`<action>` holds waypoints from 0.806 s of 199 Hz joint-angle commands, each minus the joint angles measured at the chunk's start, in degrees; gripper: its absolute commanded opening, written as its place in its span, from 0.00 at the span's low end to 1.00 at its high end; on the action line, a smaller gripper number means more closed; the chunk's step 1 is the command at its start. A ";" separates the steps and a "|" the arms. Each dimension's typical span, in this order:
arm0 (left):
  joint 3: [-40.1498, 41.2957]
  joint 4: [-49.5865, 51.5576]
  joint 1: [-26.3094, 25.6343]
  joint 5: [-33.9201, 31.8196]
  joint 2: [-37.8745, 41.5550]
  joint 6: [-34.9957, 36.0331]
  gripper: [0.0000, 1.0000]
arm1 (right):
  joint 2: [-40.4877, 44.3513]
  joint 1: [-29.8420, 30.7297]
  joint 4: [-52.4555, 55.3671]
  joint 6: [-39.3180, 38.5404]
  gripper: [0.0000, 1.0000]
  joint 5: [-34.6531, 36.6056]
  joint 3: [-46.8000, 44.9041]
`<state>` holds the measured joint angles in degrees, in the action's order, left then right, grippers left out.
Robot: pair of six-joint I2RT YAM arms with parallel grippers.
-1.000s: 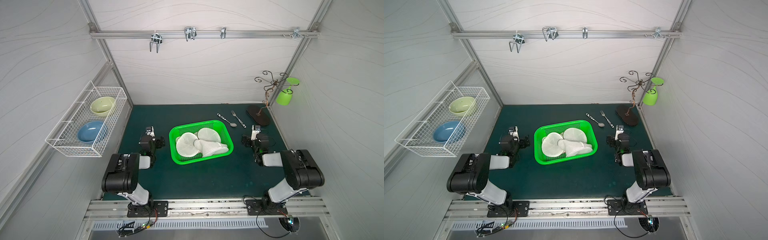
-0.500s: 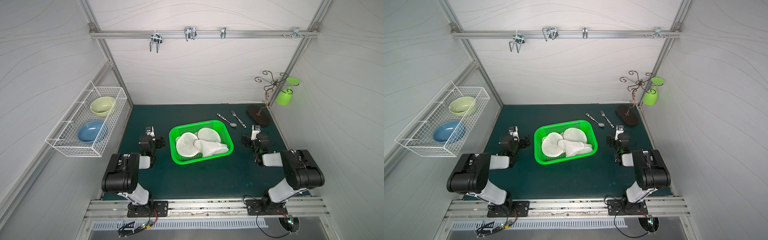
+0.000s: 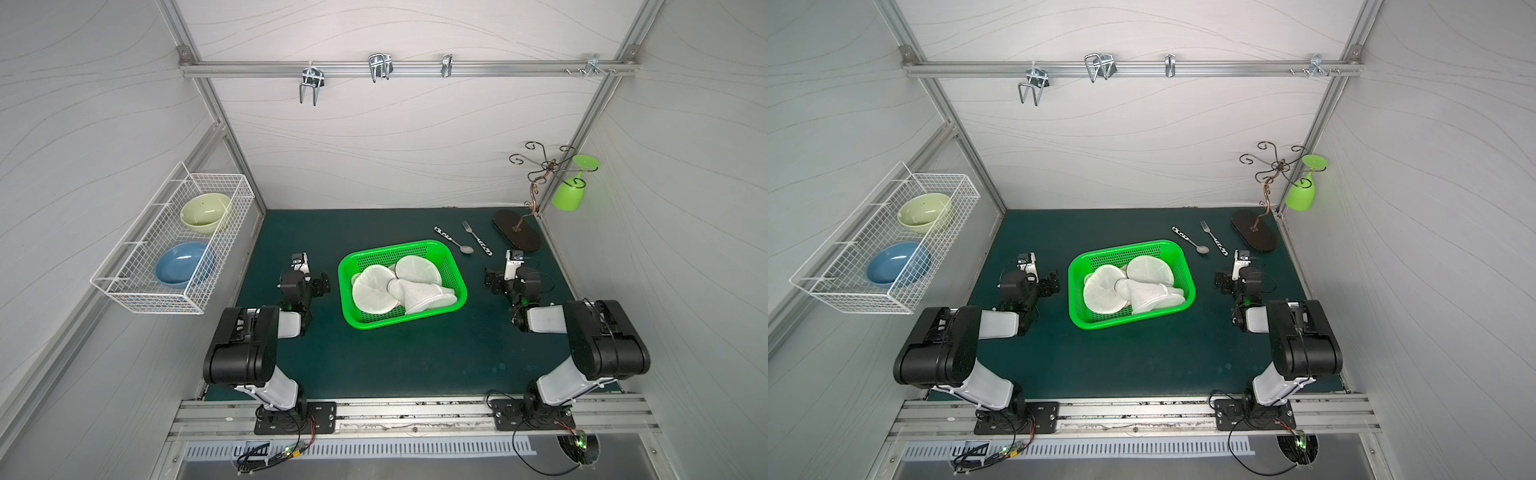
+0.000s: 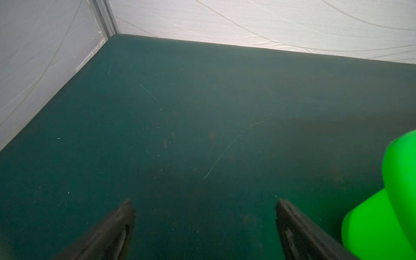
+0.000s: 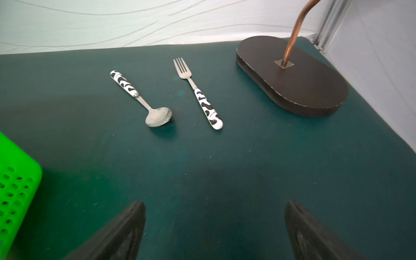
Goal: Turn the laundry bag inside out
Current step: Pick up the laundry bag and place it in the bin.
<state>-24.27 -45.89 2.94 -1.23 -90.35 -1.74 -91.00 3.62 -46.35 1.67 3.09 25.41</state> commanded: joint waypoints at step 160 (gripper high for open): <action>-24.21 66.05 -0.86 8.46 28.25 -31.90 0.93 | 24.58 -11.53 60.76 38.24 0.96 -19.27 29.21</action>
<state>-47.79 12.05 2.94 1.83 -66.67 -25.02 -67.44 -7.33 7.01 32.03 -8.71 54.81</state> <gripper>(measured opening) 0.953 0.988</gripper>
